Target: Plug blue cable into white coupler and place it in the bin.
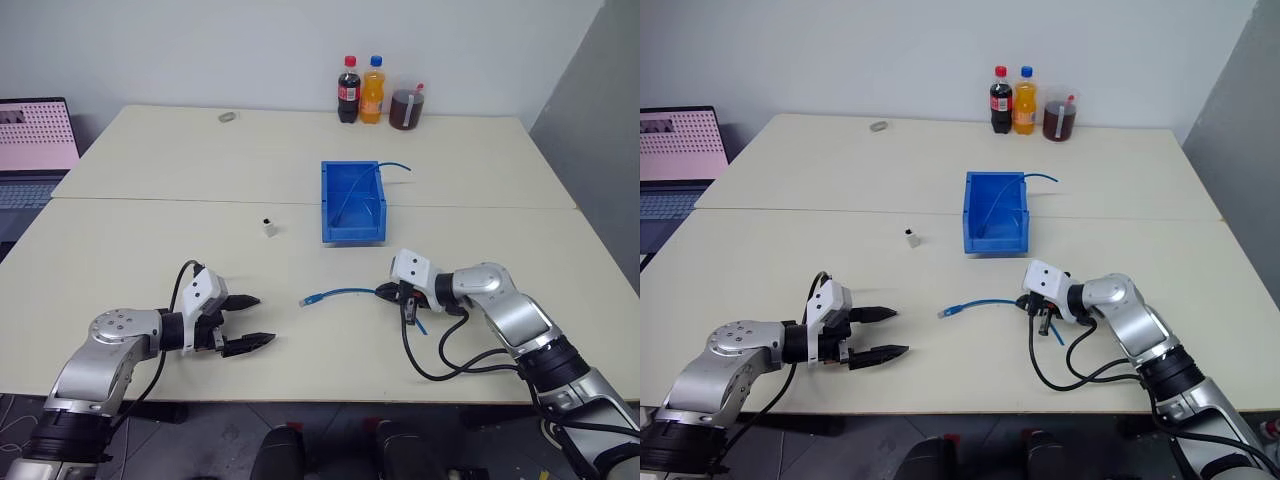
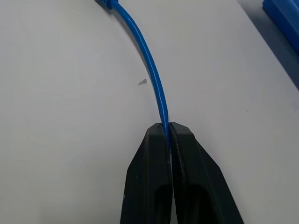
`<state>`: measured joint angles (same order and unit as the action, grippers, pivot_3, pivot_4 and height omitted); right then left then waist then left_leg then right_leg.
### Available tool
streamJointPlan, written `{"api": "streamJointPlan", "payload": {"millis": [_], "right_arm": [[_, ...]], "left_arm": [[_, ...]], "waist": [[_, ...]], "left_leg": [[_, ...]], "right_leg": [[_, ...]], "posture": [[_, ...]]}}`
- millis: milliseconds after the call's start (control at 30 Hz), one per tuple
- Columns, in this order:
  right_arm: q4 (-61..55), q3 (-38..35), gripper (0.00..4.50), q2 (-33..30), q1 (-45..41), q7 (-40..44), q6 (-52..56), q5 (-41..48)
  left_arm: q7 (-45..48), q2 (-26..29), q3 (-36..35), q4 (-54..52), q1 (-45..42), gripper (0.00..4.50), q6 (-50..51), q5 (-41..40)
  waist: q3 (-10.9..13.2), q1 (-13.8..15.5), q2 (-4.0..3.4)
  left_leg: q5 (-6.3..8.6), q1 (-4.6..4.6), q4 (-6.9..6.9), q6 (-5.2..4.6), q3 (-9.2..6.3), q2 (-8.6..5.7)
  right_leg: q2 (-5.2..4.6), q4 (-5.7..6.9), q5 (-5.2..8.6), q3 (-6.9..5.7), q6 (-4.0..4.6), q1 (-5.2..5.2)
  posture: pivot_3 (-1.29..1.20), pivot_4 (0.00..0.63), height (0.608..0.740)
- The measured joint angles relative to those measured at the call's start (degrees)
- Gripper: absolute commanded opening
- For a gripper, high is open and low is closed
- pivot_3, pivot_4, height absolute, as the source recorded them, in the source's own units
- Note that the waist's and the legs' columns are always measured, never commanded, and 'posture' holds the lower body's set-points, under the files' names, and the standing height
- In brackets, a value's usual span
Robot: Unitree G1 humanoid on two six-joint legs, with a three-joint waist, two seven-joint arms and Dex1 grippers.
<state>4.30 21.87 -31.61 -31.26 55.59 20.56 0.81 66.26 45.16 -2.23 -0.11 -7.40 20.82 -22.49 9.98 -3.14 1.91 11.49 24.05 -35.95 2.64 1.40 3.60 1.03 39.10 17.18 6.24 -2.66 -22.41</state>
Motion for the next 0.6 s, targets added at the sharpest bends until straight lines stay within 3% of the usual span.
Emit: {"api": "streamJointPlan", "payload": {"millis": [233,367,600], "right_arm": [[-2.8,0.0,2.73,-3.2,0.4,2.5,0.2,0.0],[-11.7,-1.6,3.72,-8.1,3.5,7.3,5.8,3.9],[-28.3,-7.1,3.72,-8.6,7.3,6.3,19.0,13.5]], "left_arm": [[-0.5,-1.1,1.0,0.2,-1.7,4.5,0.0,0.7],[-1.1,-2.9,3.0,1.5,-4.3,4.5,-0.6,2.4],[-5.6,-7.9,7.8,6.7,-9.6,4.5,-5.6,8.9]], "waist": [[0.0,0.1,0.0],[0.0,0.4,0.0],[0.0,0.5,0.01]], "left_leg": [[0.0,0.01,-0.01,0.0,-0.05,-0.02],[0.0,0.07,-0.01,0.0,-0.15,-0.03],[-0.01,0.09,-0.06,0.0,-0.59,-0.05]], "right_leg": [[-0.01,0.0,0.0,-0.06,0.0,0.02],[-0.03,-0.02,0.02,-0.17,0.03,0.04],[0.02,0.0,0.04,-0.51,0.04,0.16]], "posture": [[0.0,0.15,0.74],[0.0,0.15,0.74],[0.0,0.15,0.74]]}}
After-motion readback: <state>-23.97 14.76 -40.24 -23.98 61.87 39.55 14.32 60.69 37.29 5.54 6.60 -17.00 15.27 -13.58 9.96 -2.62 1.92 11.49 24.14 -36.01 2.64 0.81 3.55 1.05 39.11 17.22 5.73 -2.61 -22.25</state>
